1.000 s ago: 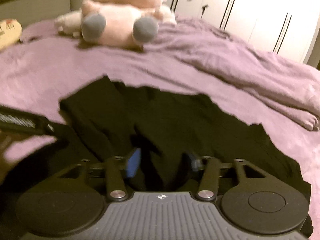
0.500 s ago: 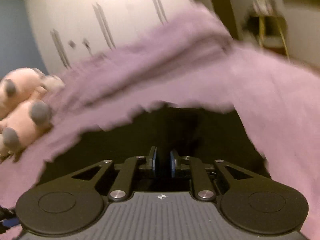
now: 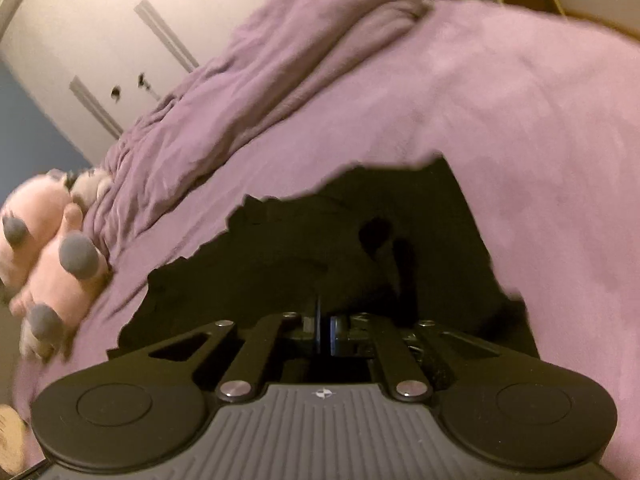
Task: Fold small clothes
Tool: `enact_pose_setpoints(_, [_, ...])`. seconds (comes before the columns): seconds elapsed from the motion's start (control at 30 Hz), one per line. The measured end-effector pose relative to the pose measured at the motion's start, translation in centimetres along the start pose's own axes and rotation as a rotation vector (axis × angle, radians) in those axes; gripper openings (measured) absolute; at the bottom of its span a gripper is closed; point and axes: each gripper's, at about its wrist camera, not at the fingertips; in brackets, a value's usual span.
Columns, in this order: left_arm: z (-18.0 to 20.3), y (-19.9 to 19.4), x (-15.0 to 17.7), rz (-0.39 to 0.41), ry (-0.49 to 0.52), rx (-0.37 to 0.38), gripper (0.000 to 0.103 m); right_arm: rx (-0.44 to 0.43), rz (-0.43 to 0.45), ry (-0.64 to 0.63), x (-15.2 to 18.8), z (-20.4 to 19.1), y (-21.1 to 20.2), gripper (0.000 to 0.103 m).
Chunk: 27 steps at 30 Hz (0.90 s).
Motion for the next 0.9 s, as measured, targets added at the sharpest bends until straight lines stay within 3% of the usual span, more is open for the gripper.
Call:
enact_pose_setpoints(0.03, [0.1,0.1,-0.1,0.004,0.000,0.001,0.067,-0.042,0.043,-0.012,-0.9,-0.7,-0.8,0.003])
enact_pose_setpoints(0.13, [0.3,0.2,-0.4,0.017,-0.002,0.001,0.067,-0.297,0.209,0.116,-3.2,-0.1,-3.5,0.003])
enact_pose_setpoints(0.17, [0.3,0.3,-0.4,0.018,-0.003,-0.001,0.067,-0.313,0.259,0.148,-3.6,0.3,-4.3,0.003])
enact_pose_setpoints(0.23, [0.4,0.6,-0.5,0.016,0.000,-0.004,0.067,-0.282,0.299,0.160,-3.5,1.5,-4.4,0.004])
enact_pose_setpoints(0.27, [0.4,0.7,-0.5,0.018,0.000,-0.009,0.067,-0.228,0.277,0.146,-3.1,2.2,-3.7,0.005])
enact_pose_setpoints(0.37, [0.6,0.6,-0.8,0.027,0.007,-0.012,0.067,0.005,0.108,0.066,-1.2,4.3,-0.3,0.009])
enact_pose_setpoints(0.4, [0.6,0.5,-1.0,0.037,0.009,-0.014,0.067,0.042,0.050,0.071,-0.7,5.0,0.5,0.009])
enact_pose_setpoints(0.6, [1.2,1.1,-2.0,0.016,-0.006,0.026,0.067,-0.002,0.037,0.121,0.0,6.6,0.3,0.010])
enact_pose_setpoints(0.73, [2.4,2.0,-1.7,-0.030,-0.045,0.123,0.067,-0.059,0.011,0.193,-0.6,7.5,0.7,0.022])
enact_pose_setpoints(0.9, [3.8,4.9,-1.4,-0.122,-0.030,0.173,0.065,-0.060,0.007,0.198,-0.7,7.2,1.1,0.021])
Point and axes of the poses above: each gripper's, at about its wrist camera, not at the fingertips, and y roughly the way its jaws point, z to its right, x to its underside, and after that the axes turned 2 degrees about x, right-handed
